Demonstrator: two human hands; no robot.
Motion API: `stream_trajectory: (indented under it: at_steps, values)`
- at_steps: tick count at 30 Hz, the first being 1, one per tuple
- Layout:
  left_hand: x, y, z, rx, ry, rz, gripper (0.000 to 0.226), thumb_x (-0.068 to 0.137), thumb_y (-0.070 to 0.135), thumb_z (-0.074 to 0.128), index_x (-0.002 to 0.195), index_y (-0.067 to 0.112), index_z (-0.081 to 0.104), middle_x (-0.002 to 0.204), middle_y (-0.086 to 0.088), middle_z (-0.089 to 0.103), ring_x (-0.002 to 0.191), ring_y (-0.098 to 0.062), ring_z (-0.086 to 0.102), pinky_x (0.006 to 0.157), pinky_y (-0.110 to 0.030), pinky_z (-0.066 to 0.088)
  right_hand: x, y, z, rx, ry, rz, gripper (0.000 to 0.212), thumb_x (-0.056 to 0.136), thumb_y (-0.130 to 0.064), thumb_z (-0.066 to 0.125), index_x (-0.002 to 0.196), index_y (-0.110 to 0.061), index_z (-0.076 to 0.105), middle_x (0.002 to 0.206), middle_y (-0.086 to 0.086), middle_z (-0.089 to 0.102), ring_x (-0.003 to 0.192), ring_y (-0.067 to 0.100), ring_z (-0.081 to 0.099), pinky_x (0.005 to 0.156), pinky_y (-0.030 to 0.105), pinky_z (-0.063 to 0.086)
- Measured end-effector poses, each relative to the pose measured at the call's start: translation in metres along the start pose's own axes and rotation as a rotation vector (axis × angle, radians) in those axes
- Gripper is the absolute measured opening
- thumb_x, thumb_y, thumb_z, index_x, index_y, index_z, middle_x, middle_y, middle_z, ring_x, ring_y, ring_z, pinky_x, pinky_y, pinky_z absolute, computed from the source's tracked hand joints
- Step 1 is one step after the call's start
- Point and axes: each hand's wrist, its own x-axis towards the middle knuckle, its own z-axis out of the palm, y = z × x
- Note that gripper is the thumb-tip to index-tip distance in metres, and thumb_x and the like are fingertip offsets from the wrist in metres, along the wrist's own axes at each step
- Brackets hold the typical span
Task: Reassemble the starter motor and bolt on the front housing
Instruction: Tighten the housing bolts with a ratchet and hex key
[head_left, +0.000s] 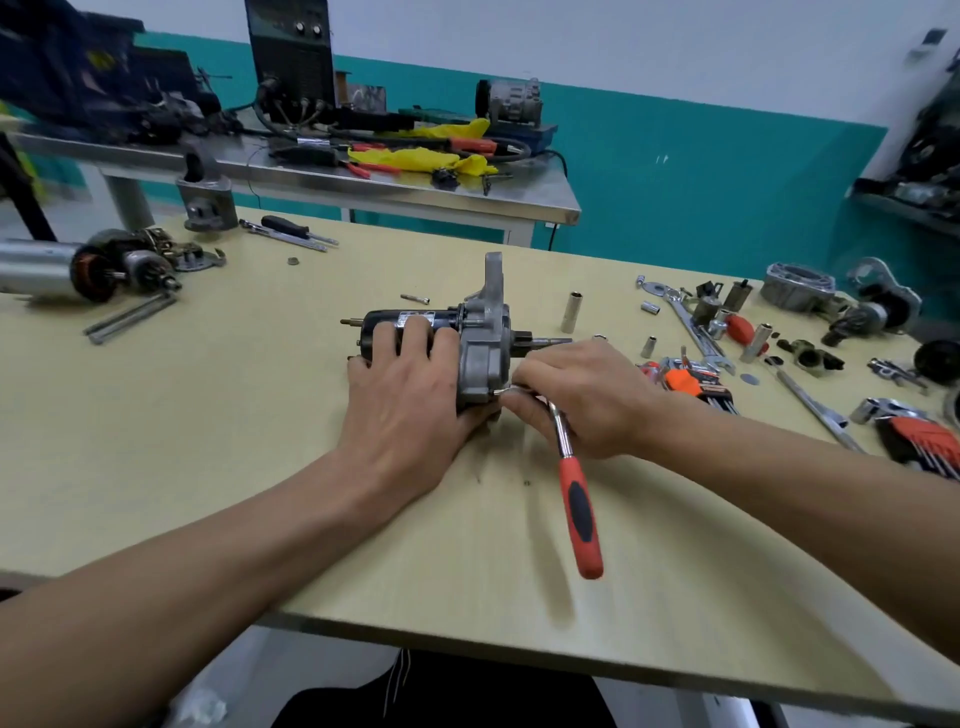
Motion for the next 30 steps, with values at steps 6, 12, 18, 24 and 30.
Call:
stream_trajectory:
  at_steps: [6,12,18,24,30]
  values:
    - [0.002,0.002,0.001,0.022,0.013,-0.004,0.062,0.079,0.066,0.067,0.11,0.013,0.055,0.11,-0.01,0.055,0.101,-0.034,0.046,0.067,-0.039,0.029,0.008,-0.02,0.001,0.92,-0.13,0.89,0.051,0.099,-0.027,0.053,0.049,-0.022,0.042,0.051,-0.007,0.028,0.043,0.008,0.024,0.04,0.02,0.022]
    - [0.001,0.0,0.0,0.022,0.018,0.008,0.06,0.079,0.065,0.066,0.107,0.013,0.054,0.109,-0.01,0.055,0.1,-0.034,0.047,0.066,-0.04,0.031,0.008,-0.027,-0.002,0.879,-0.174,0.962,0.05,0.098,-0.033,0.049,0.05,-0.018,0.044,0.047,-0.007,0.029,0.042,0.011,0.026,0.045,0.028,0.021]
    - [0.001,0.0,0.001,0.019,0.023,0.008,0.06,0.08,0.067,0.064,0.107,0.014,0.054,0.108,-0.009,0.054,0.099,-0.033,0.046,0.066,-0.039,0.03,0.002,-0.001,-0.004,0.011,-0.037,0.048,0.035,0.097,-0.021,0.055,0.064,-0.01,0.05,0.056,0.001,0.044,0.05,0.025,0.039,0.049,0.033,0.032]
    - [0.001,0.001,0.001,0.026,0.038,0.016,0.06,0.078,0.066,0.067,0.104,0.013,0.056,0.105,-0.009,0.055,0.097,-0.034,0.048,0.065,-0.039,0.03,0.016,-0.02,-0.006,1.177,-0.308,1.307,0.057,0.095,-0.036,0.05,0.041,-0.02,0.049,0.047,-0.007,0.027,0.038,0.01,0.019,0.04,0.021,0.014]
    - [0.001,0.001,0.001,0.022,0.036,0.012,0.059,0.079,0.066,0.065,0.104,0.014,0.055,0.106,-0.009,0.055,0.097,-0.033,0.047,0.065,-0.04,0.034,0.006,-0.019,-0.005,0.14,-0.007,0.336,0.041,0.096,-0.024,0.05,0.056,-0.021,0.04,0.047,-0.008,0.036,0.047,0.018,0.034,0.049,0.029,0.026]
